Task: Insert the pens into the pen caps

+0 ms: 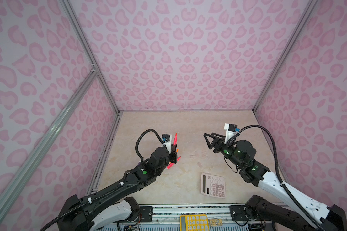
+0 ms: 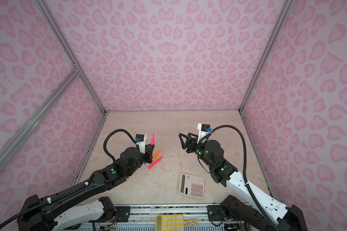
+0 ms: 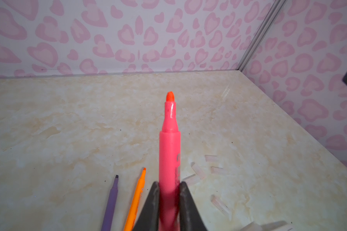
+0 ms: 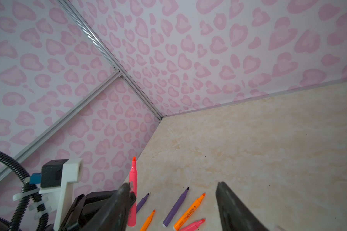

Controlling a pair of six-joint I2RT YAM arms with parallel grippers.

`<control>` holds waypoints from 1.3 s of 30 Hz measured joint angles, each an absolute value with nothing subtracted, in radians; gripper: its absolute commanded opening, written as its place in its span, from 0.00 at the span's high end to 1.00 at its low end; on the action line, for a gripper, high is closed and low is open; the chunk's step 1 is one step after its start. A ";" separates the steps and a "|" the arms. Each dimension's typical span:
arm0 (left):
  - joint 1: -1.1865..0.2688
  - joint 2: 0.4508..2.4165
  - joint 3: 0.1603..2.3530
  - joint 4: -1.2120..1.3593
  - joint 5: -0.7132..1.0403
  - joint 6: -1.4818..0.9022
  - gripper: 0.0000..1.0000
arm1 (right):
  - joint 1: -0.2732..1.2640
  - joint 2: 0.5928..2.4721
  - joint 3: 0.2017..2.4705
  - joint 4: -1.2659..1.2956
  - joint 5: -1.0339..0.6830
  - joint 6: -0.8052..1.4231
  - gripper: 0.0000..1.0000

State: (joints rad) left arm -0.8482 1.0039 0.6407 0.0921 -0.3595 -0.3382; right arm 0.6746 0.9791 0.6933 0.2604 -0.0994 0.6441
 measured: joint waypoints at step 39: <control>-0.848 1.065 0.674 0.138 -0.075 -0.225 0.77 | 0.904 1.361 0.833 0.403 0.027 0.749 0.99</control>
State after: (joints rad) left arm -0.8482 1.0653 0.6739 0.1383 -0.0753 -0.2253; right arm 0.9043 1.3609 0.8333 0.4034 0.0269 0.7486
